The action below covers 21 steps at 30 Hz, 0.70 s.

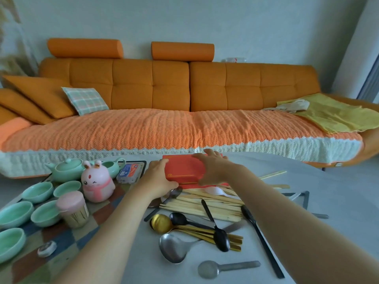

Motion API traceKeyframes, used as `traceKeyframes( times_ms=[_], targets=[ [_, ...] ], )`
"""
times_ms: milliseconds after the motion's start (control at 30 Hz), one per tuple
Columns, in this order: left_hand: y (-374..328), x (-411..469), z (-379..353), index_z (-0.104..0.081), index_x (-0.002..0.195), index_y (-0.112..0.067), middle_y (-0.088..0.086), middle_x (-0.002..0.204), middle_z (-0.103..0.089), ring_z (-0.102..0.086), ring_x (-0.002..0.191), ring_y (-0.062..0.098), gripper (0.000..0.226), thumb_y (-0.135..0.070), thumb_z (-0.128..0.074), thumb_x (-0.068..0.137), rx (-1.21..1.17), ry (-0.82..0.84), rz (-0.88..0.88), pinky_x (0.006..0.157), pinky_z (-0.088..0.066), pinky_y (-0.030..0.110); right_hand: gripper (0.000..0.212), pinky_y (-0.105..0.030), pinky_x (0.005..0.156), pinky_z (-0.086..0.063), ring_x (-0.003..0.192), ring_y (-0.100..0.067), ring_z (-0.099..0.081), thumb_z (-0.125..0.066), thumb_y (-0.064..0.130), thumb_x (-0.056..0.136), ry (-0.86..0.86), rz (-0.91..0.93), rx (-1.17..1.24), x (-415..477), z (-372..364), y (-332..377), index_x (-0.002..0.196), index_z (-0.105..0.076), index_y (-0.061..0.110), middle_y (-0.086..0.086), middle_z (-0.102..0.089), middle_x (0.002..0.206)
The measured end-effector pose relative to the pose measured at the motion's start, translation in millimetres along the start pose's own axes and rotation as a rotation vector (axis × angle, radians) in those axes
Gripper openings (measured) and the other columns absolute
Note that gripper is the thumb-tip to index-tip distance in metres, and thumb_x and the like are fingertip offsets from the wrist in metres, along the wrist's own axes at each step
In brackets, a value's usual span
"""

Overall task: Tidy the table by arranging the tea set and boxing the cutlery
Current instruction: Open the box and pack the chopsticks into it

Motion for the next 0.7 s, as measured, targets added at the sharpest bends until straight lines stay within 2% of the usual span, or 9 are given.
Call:
traceKeyframes(
  times_ms=[67,200,233,333,400,533,700],
  targets=[
    [2,6,-1,-0.025,0.151,-0.023,0.003,0.146,-0.032,-0.044,0.125,0.020,0.094,-0.036,-0.080,0.076,-0.001,0.004,-0.028,0.094,-0.040,0.029,0.111,-0.063,0.111,-0.022,0.145,-0.032,-0.017,-0.079,0.053,0.063,0.083,0.026,-0.019,13,-2,6,0.150,-0.010,0.047,-0.004,-0.015,0.158],
    [7,16,-4,-0.023,0.153,-0.023,0.001,0.149,-0.030,-0.040,0.132,0.019,0.099,-0.036,-0.082,0.075,0.024,0.025,-0.063,0.099,-0.036,0.030,0.127,-0.069,0.106,-0.027,0.149,-0.031,-0.002,-0.085,0.058,0.053,0.212,0.033,-0.073,32,-3,6,0.148,0.000,0.054,0.002,-0.004,0.162],
    [8,17,-4,-0.024,0.153,-0.023,0.001,0.149,-0.031,-0.039,0.132,0.019,0.099,-0.037,-0.082,0.074,0.029,0.022,-0.067,0.100,-0.036,0.031,0.128,-0.069,0.105,-0.029,0.148,-0.031,-0.004,-0.085,0.058,0.052,0.226,0.034,-0.066,34,-2,6,0.148,0.000,0.054,0.002,-0.006,0.161],
    [11,21,-5,-0.028,0.150,-0.024,0.001,0.147,-0.032,-0.040,0.131,0.019,0.096,-0.036,-0.084,0.073,0.007,0.004,-0.055,0.101,-0.036,0.031,0.125,-0.062,0.099,-0.039,0.138,-0.031,-0.022,-0.085,0.060,0.051,0.205,0.050,-0.040,37,-2,5,0.145,-0.004,0.059,0.000,-0.023,0.151],
    [12,22,-6,-0.030,0.149,-0.025,0.001,0.144,-0.035,-0.042,0.127,0.019,0.096,-0.034,-0.085,0.071,-0.033,-0.008,-0.031,0.100,-0.038,0.031,0.120,-0.060,0.096,-0.042,0.132,-0.029,-0.027,-0.084,0.063,0.048,0.180,0.055,-0.001,38,-1,4,0.141,-0.008,0.063,0.002,-0.030,0.142],
    [13,21,-6,-0.022,0.150,-0.027,0.001,0.140,-0.041,-0.047,0.118,0.019,0.102,-0.030,-0.086,0.071,-0.115,-0.013,-0.005,0.093,-0.044,0.033,0.112,-0.059,0.097,-0.041,0.128,-0.026,-0.029,-0.082,0.066,0.044,0.158,0.049,0.076,38,-2,1,0.134,-0.016,0.069,0.005,-0.034,0.134],
    [11,14,-5,-0.012,0.151,-0.030,-0.003,0.135,-0.045,-0.047,0.103,0.014,0.106,-0.027,-0.084,0.074,-0.163,0.004,0.001,0.081,-0.040,0.029,0.105,-0.058,0.098,-0.042,0.126,-0.026,-0.033,-0.082,0.067,0.043,0.145,0.049,0.141,34,-2,1,0.130,-0.023,0.070,0.004,-0.035,0.133]
  ],
)
Point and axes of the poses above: each hand's wrist, its own x-axis towards the middle knuckle, its own z-axis out of the back of the hand, y = z × x, the point moved 5 cm from there along x, towards the middle knuckle
